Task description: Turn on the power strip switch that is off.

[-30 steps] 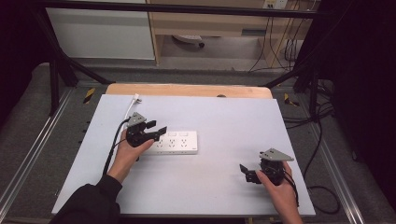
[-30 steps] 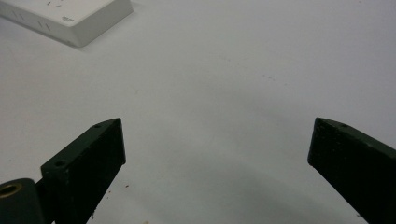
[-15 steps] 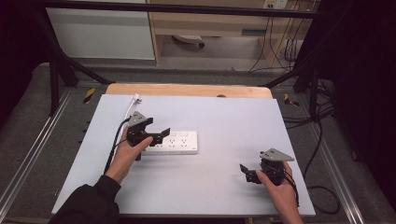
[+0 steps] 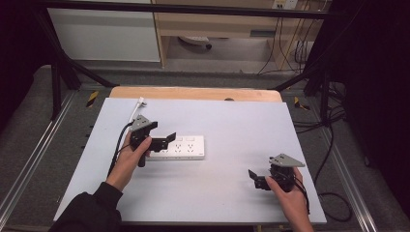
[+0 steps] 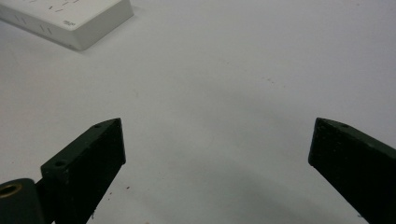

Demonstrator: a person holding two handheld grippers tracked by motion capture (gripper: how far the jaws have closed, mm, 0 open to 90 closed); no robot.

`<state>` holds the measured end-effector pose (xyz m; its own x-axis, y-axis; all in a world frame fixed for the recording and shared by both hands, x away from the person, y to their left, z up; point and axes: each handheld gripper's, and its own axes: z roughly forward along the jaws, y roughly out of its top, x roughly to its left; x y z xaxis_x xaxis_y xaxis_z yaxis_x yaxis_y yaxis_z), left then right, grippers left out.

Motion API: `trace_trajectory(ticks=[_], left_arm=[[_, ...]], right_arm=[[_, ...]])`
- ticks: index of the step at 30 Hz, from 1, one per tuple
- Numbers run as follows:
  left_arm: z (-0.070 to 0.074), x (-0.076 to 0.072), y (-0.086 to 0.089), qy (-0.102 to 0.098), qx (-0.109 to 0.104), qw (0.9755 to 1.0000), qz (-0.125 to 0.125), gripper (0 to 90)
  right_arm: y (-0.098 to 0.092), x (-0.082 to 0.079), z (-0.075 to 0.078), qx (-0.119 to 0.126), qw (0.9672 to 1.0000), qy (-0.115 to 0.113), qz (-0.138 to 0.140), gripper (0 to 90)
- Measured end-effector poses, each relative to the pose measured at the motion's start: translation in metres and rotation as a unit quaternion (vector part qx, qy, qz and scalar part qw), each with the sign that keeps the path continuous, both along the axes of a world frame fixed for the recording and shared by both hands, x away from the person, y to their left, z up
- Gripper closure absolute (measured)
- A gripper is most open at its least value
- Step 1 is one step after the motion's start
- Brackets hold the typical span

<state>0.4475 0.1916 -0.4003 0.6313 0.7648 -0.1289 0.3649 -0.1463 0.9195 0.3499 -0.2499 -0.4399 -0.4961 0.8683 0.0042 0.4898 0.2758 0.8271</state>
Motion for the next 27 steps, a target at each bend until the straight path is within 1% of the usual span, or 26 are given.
trace_trajectory(ticks=[1,4,6,8,13,16,27], left_arm=[[0.001,-0.001,0.000,-0.001,-0.001,1.0000,0.000,6.8],[0.005,-0.005,0.002,-0.007,0.008,0.9999,-0.001,6.8],[0.008,-0.007,0.004,-0.004,0.008,1.0000,-0.002,6.8],[0.011,-0.010,0.006,0.001,0.002,1.0000,-0.001,6.8],[0.018,-0.016,0.011,0.002,-0.002,1.0000,0.002,7.1],[0.024,-0.020,0.015,-0.002,-0.005,1.0000,0.001,7.1],[0.043,-0.036,0.039,-0.016,-0.015,0.9996,0.017,6.8]], right_arm=[[0.000,0.000,0.000,-0.001,1.0000,-0.001,0.001,4.4],[0.000,0.000,0.000,0.000,1.0000,-0.002,0.000,4.3],[-0.001,0.000,0.000,0.002,1.0000,-0.002,-0.001,4.3],[-0.001,0.000,0.000,0.001,1.0000,-0.001,-0.001,4.3],[0.000,0.000,0.001,0.004,1.0000,-0.001,-0.001,4.3],[-0.001,0.000,0.001,0.006,1.0000,-0.001,-0.002,4.3],[-0.001,0.000,0.001,0.005,1.0000,-0.003,-0.003,4.3]])
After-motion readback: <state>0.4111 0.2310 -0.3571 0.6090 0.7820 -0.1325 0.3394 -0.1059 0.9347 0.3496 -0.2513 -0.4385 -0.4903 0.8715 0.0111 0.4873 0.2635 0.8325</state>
